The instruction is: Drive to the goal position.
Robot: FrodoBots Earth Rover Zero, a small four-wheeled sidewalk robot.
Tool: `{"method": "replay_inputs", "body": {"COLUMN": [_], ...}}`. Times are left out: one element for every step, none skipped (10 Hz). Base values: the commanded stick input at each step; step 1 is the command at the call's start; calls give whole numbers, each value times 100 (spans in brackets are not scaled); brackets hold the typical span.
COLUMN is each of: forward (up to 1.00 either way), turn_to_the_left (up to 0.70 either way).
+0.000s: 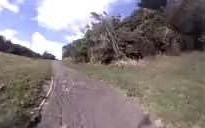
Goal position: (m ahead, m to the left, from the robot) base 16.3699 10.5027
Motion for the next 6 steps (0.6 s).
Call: {"method": "replay_inputs", "body": {"forward": [100, 100, 100, 100, 100, 100], "turn_to_the_left": [3, 3, 35, 34, 3, 2]}}
